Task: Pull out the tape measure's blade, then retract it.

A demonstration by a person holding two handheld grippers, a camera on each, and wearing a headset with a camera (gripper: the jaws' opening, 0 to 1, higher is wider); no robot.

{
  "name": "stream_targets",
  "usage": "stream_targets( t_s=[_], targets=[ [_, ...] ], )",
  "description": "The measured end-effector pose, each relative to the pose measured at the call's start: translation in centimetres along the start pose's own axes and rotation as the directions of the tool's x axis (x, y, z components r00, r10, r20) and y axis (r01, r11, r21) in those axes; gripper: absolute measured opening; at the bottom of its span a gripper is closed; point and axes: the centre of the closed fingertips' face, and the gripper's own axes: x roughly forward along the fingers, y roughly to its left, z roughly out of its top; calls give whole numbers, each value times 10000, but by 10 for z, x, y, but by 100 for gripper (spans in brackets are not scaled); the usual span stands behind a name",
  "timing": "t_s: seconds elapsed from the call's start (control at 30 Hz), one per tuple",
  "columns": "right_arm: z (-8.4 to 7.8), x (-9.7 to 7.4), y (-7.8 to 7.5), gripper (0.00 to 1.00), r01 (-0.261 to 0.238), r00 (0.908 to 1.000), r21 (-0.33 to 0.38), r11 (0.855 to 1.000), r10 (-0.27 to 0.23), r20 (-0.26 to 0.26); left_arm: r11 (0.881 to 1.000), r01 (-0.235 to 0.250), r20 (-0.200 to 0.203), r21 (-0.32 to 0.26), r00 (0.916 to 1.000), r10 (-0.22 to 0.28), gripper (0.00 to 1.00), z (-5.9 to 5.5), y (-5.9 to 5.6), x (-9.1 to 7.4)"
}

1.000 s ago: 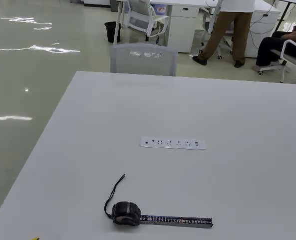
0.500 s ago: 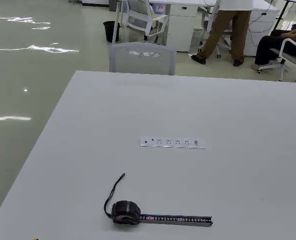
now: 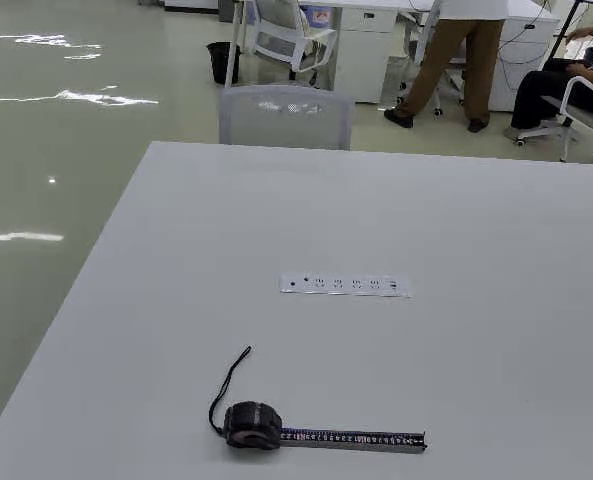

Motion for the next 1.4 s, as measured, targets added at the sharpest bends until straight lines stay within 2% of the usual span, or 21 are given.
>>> stream_targets(
  t_s=[0.07,0.17,0.2,0.3,0.37,0.43,0.47,0.5,0.53,0.57,0.63,0.67,0.77,0.87,0.97,1.13,1.27,1.33,1.4],
  targets=[
    [3,1,-2,100,-30,10000,-72,10000,30,-15,9997,-122,-14,196,9999,122,99,8,-5,2],
    [8,3,-4,100,-92,10000,-176,9998,91,-27,9989,-199,252,435,9995,188,99,26,-16,5],
    [9,4,-4,100,-130,9999,-308,9994,127,-84,9985,-342,320,432,9989,328,99,29,-13,9],
    [12,7,-8,100,-255,9995,-584,9980,244,-206,9983,-536,201,249,9984,531,99,33,-15,18],
    [15,9,-10,100,-344,9992,-756,9965,328,-228,9969,-741,139,260,9972,738,99,31,-10,24],
    [18,12,-12,100,-414,9988,-855,9955,390,-297,9960,-898,107,-24,9959,898,99,31,-12,32],
    [21,14,-14,100,-435,9987,-900,9950,408,-320,9957,-921,39,-92,9957,921,99,28,-4,37],
    [23,14,-15,100,-440,9986,-946,9945,412,-321,9959,-905,31,-90,9959,905,99,29,-5,39],
    [26,16,-17,100,-465,9985,-1023,9937,434,-320,9958,-908,28,-74,9959,909,99,31,-14,45],
    [27,17,-18,100,-477,9985,-1050,9933,444,-334,9961,-878,6,-46,9961,878,99,32,-18,48],
    [29,20,-21,100,-516,9983,-1145,9921,480,-341,9956,-929,-46,84,9957,929,99,31,-18,53],
    [30,21,-22,100,-539,9981,-1201,9913,499,-354,9926,-1205,-52,120,9927,1206,99,35,-18,56],
    [36,25,-25,100,-622,9975,-1358,9888,570,-417,9910,-1335,316,-59,9905,1337,99,49,-24,61],
    [40,27,-26,100,-802,9958,-1684,9825,715,-571,9839,-1766,181,269,9842,1761,99,48,-24,70],
    [44,29,-27,100,-944,9940,-1953,9762,816,-725,9831,-1828,162,114,9831,1826,99,54,-31,79],
    [48,35,-31,99,-1241,9898,-2413,9625,1029,-987,9761,-2174,13,58,9761,2174,99,55,-36,88],
    [55,39,-34,97,-1464,9861,-2754,9501,1183,-1162,9733,-2291,145,-163,9732,2293,99,59,-40,97],
    [60,42,-34,96,-1628,9835,-2927,9422,1312,-1246,9737,-2225,255,-487,9743,2239,99,63,-45,103],
    [65,46,-34,96,-1811,9797,-3151,9316,1431,-1402,9706,-2373,296,-410,9707,2386,99,67,-48,108]
  ],
)
